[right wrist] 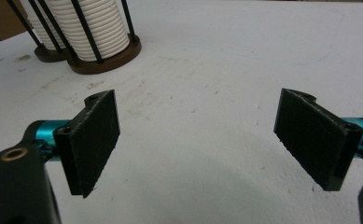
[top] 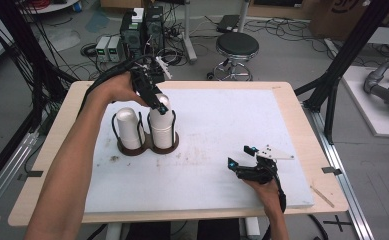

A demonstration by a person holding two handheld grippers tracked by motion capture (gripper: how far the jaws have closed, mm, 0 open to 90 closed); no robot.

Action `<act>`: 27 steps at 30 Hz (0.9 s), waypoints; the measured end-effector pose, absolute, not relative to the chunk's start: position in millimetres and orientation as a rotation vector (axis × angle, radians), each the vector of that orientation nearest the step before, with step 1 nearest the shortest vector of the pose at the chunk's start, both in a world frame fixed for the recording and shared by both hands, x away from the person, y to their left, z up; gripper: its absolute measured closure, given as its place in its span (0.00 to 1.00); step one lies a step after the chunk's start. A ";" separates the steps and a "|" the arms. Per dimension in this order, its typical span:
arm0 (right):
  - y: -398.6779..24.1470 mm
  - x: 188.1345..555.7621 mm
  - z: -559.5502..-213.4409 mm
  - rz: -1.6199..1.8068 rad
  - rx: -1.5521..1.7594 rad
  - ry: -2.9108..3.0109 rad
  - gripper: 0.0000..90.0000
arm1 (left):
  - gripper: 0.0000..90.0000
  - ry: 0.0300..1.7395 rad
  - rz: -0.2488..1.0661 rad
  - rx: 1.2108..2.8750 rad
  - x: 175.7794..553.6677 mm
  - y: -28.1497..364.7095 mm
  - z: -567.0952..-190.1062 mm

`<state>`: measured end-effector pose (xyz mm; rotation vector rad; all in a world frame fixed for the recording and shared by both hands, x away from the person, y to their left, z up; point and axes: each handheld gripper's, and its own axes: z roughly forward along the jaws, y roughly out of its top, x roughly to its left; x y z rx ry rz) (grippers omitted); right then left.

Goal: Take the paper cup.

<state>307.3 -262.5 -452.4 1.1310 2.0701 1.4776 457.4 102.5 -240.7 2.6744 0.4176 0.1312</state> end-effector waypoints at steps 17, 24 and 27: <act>-261.9 307.4 -452.1 1.474 1.145 2.078 0.16 | 0.39 0.439 0.130 2.651 455.7 108.8 -233.5; -261.6 307.2 -452.1 1.467 1.143 2.079 0.16 | 0.40 0.438 0.148 2.631 454.2 110.6 -229.3; -261.6 307.4 -452.2 1.466 1.143 2.080 0.16 | 0.40 0.449 0.139 2.625 453.3 110.7 -226.6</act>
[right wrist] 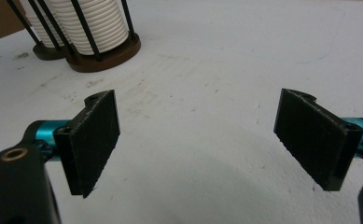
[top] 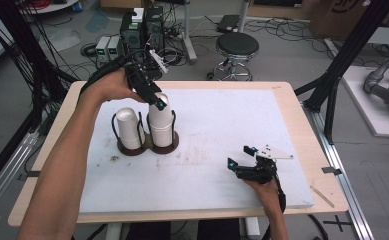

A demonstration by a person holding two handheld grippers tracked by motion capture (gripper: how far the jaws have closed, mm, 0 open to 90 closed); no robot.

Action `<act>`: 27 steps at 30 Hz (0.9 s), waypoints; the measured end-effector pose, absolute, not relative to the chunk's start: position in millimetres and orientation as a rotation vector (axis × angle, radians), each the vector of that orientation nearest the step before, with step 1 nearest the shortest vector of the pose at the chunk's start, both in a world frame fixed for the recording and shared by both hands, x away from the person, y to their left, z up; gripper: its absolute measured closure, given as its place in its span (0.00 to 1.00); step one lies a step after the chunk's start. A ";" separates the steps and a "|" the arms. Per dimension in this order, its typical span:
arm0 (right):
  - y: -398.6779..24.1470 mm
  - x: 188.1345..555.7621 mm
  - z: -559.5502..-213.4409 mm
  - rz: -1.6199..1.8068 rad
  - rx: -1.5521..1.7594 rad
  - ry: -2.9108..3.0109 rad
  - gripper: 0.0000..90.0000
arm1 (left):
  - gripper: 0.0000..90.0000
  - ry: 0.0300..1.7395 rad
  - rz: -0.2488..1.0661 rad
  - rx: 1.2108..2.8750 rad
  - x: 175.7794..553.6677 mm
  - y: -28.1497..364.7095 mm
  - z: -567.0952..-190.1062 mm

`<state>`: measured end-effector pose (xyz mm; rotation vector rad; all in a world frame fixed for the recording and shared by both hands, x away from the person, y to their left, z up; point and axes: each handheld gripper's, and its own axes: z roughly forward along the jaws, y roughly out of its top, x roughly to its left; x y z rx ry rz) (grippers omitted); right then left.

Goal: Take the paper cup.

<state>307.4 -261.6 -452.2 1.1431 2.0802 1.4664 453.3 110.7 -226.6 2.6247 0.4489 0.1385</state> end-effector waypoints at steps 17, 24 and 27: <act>-261.4 307.3 -452.2 1.463 1.130 2.086 0.16 | 0.41 0.458 0.171 2.552 444.8 118.4 -202.3; -261.2 307.5 -452.1 1.464 1.143 2.089 0.16 | 0.41 0.479 0.183 2.526 443.5 123.5 -198.2; -261.1 307.4 -452.1 1.464 1.143 2.090 0.16 | 0.41 0.488 0.183 2.524 443.1 124.5 -197.7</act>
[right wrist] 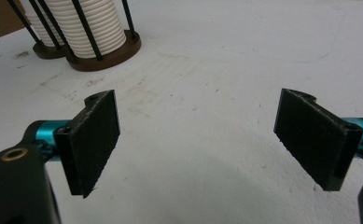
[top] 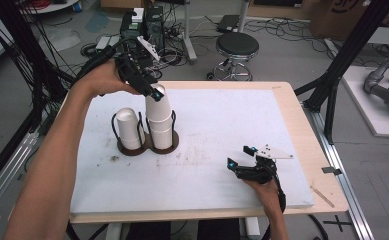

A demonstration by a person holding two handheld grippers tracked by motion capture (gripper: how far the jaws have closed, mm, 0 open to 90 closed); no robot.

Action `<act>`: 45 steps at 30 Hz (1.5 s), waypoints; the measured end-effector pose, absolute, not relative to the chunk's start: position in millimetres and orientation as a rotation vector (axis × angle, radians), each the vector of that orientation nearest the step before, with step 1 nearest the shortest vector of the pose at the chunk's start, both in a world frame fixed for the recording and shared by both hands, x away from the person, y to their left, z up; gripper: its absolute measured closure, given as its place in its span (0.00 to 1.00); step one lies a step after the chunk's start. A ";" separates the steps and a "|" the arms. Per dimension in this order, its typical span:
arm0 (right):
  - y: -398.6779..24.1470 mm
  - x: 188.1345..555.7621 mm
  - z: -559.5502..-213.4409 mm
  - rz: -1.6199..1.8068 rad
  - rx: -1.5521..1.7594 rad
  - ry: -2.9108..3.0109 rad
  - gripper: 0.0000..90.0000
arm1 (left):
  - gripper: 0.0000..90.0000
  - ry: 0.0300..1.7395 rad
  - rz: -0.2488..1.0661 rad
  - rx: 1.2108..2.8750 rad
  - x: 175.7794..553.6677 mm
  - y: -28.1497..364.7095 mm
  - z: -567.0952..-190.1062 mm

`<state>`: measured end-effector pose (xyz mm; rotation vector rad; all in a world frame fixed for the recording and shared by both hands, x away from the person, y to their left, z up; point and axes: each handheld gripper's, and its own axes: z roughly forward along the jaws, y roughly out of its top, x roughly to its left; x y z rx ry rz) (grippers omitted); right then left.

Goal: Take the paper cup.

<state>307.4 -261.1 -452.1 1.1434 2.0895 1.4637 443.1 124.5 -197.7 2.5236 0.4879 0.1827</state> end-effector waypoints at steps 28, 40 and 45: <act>-261.2 307.2 -452.1 1.465 1.132 2.089 0.16 | 0.41 0.486 0.297 2.267 413.4 151.6 -148.9; -261.4 307.8 -452.0 1.465 1.137 2.094 0.16 | 0.41 0.474 0.357 2.113 384.6 182.4 -140.1; -259.9 307.5 -451.8 1.450 1.127 2.101 0.16 | 0.41 0.472 0.339 2.060 380.0 188.8 -147.6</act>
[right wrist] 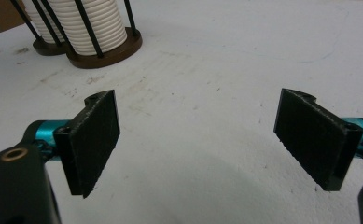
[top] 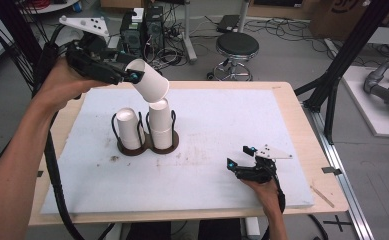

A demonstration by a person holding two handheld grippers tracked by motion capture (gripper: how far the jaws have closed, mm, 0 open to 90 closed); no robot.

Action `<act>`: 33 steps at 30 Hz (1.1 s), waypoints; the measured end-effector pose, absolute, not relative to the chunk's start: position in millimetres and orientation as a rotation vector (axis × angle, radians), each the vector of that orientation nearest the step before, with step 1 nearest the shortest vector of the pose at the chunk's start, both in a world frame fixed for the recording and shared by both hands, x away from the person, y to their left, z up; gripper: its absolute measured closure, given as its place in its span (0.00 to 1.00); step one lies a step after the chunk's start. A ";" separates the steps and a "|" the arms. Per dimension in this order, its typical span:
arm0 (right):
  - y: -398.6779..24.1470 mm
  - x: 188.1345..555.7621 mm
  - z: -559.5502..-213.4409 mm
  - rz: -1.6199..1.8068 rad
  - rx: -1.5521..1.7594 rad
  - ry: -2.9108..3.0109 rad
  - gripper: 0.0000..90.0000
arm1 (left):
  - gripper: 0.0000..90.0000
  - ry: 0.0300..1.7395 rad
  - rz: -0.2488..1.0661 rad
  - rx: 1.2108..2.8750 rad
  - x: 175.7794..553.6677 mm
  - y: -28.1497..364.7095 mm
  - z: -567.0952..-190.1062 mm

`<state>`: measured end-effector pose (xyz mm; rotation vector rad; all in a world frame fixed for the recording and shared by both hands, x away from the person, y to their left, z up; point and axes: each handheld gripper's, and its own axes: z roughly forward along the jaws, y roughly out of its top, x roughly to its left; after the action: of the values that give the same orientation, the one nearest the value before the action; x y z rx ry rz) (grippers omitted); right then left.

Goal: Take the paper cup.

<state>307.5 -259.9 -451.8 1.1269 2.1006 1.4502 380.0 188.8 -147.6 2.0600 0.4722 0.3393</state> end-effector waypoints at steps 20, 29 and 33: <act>-260.3 306.0 -451.7 1.461 1.115 2.088 0.16 | 0.41 0.346 0.259 1.952 349.3 201.1 -183.2; -261.3 306.4 -451.8 1.472 1.117 2.083 0.16 | 0.41 0.313 0.206 1.920 332.7 205.7 -214.0; -261.5 306.2 -451.7 1.478 1.116 2.083 0.16 | 0.41 0.316 0.171 1.908 329.3 208.5 -231.7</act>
<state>306.2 -261.5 -451.7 1.1159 2.0830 1.4781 329.3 208.5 -231.7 1.9081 0.3160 0.1710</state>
